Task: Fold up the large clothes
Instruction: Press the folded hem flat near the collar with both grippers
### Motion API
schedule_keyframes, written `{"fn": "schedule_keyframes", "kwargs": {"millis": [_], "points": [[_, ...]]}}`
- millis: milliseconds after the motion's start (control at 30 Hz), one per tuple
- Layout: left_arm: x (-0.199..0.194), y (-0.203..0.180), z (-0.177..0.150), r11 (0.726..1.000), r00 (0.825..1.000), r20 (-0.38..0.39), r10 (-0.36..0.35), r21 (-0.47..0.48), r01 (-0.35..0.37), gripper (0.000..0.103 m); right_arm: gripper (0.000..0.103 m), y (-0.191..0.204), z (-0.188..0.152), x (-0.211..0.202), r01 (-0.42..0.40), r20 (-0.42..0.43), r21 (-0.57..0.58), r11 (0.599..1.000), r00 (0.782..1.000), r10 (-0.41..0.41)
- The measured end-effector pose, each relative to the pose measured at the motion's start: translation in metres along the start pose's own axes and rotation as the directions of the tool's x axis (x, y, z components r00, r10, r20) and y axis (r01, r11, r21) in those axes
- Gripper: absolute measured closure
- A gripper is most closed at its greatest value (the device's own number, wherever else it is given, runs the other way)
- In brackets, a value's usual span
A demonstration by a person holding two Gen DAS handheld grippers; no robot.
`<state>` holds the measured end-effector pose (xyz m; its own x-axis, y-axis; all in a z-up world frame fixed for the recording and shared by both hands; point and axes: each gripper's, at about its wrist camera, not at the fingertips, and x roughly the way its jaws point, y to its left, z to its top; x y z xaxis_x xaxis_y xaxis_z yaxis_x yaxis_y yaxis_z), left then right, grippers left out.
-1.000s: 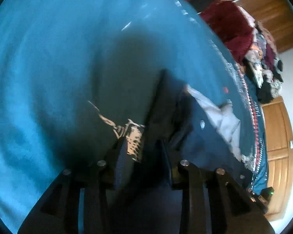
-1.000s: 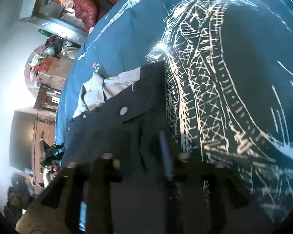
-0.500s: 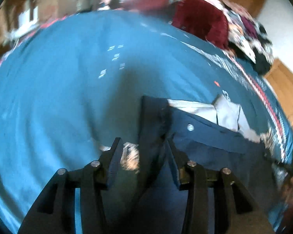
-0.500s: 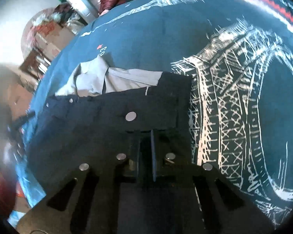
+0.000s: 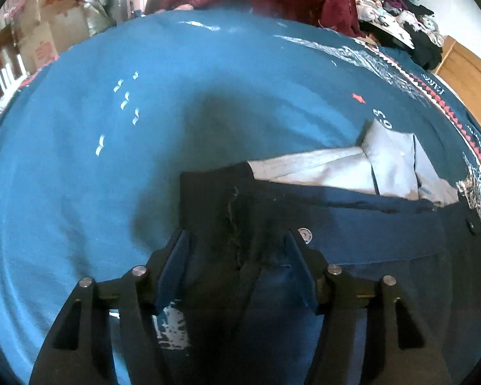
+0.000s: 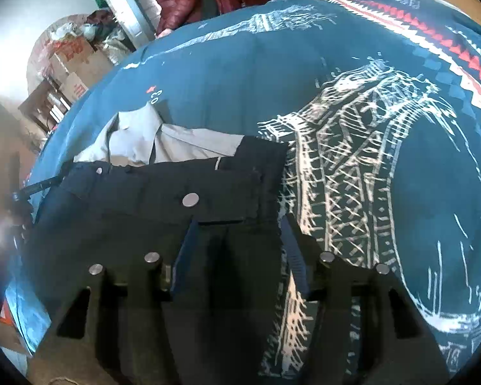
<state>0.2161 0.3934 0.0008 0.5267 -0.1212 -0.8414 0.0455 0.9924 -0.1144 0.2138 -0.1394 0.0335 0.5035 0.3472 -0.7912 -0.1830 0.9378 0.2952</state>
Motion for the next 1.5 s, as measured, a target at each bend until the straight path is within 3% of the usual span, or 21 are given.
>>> {"fn": "schedule_keyframes", "kwargs": {"millis": [33,67,200,367,467,567,633,700,733,800,867,900,933,967,1000,1067,1167,1233,1300,1367,1500], "points": [[0.001,-0.001,-0.001,1.000,1.000,-0.002,-0.028,0.002,0.028,0.079,0.056,0.003,0.002,0.002,0.004,-0.004,-0.014,1.000,1.000,-0.005],[0.001,-0.003,-0.002,0.999,0.999,-0.002,-0.044,0.009,0.044,0.084,0.056,0.006,0.004,0.006,0.017,-0.004,-0.029,0.999,1.000,-0.017],[0.003,-0.012,-0.004,0.999,1.000,0.013,-0.003,0.047,0.002,0.082,0.055,0.007,0.011,0.015,0.086,0.001,-0.049,0.995,0.996,-0.086],[0.007,0.003,-0.006,0.998,0.998,0.037,-0.049,-0.040,0.051,0.065,0.059,0.003,0.005,0.030,0.076,-0.039,-0.035,0.997,0.996,-0.077],[0.009,0.010,-0.007,0.993,0.995,0.036,-0.088,-0.075,0.091,0.065,0.072,0.000,0.004,0.029,0.083,-0.028,-0.020,0.996,0.996,-0.083],[0.009,0.008,-0.007,0.992,0.994,0.030,-0.108,-0.064,0.110,0.078,0.081,-0.005,0.004,0.026,0.079,-0.018,-0.002,0.997,0.997,-0.079],[0.007,0.004,-0.009,0.996,0.996,0.028,-0.086,-0.036,0.087,0.081,0.079,-0.008,0.003,0.027,0.069,-0.022,0.006,0.998,0.997,-0.069],[0.008,0.000,-0.008,0.997,0.997,0.031,-0.075,-0.024,0.075,0.080,0.069,-0.011,0.002,0.028,0.035,-0.025,0.022,0.999,0.999,-0.035],[0.008,0.001,-0.008,0.997,0.997,0.038,-0.073,-0.027,0.074,0.073,0.061,-0.012,0.001,0.031,0.014,-0.032,0.031,0.999,0.999,-0.013],[0.011,0.004,-0.008,0.995,0.995,0.034,-0.094,-0.041,0.096,0.068,0.063,-0.014,0.000,0.033,0.008,-0.038,0.033,0.999,0.999,-0.007],[0.012,0.006,-0.007,0.993,0.994,0.029,-0.103,-0.053,0.104,0.068,0.088,-0.013,0.000,0.033,0.013,-0.033,0.035,0.999,0.999,-0.012],[0.013,0.004,-0.006,0.994,0.995,0.024,-0.096,-0.049,0.097,0.069,0.090,-0.012,0.001,0.030,0.028,-0.020,0.035,0.999,0.999,-0.027],[0.012,0.002,-0.006,0.996,0.996,0.025,-0.082,-0.043,0.083,0.085,0.093,-0.009,0.001,0.025,0.028,-0.002,0.035,0.999,1.000,-0.028],[0.009,0.000,-0.006,0.996,0.996,0.032,-0.082,-0.040,0.083,0.089,0.094,-0.006,0.002,0.019,0.032,0.020,0.028,0.999,0.999,-0.033],[0.004,-0.001,-0.006,0.995,0.995,0.050,-0.086,-0.037,0.088,0.096,0.094,-0.001,0.002,0.010,0.036,0.047,0.016,0.999,0.998,-0.036],[-0.017,0.002,-0.008,0.990,0.985,0.122,-0.119,-0.058,0.127,0.097,0.094,0.007,0.004,-0.013,0.022,0.103,0.002,1.000,0.994,-0.022],[-0.057,0.017,-0.006,0.969,0.952,0.241,-0.188,-0.113,0.220,0.097,0.094,0.016,0.007,-0.031,0.007,0.138,-0.020,1.000,0.990,-0.004],[-0.075,0.021,-0.002,0.964,0.937,0.288,-0.198,-0.115,0.239,0.097,0.094,0.017,0.010,-0.028,0.002,0.119,-0.018,1.000,0.993,0.000],[-0.078,0.019,-0.001,0.972,0.941,0.286,-0.184,-0.088,0.217,0.097,0.088,0.012,0.008,-0.011,0.021,0.072,-0.010,1.000,0.997,-0.020],[-0.064,0.017,-0.003,0.980,0.957,0.241,-0.161,-0.079,0.185,0.097,0.078,0.005,0.003,0.010,0.059,0.020,0.017,0.998,0.998,-0.059],[-0.032,0.024,-0.015,0.981,0.976,0.171,-0.138,-0.115,0.159,0.097,0.071,0.000,-0.008,0.009,0.082,0.050,0.035,0.996,0.995,-0.083]]}}
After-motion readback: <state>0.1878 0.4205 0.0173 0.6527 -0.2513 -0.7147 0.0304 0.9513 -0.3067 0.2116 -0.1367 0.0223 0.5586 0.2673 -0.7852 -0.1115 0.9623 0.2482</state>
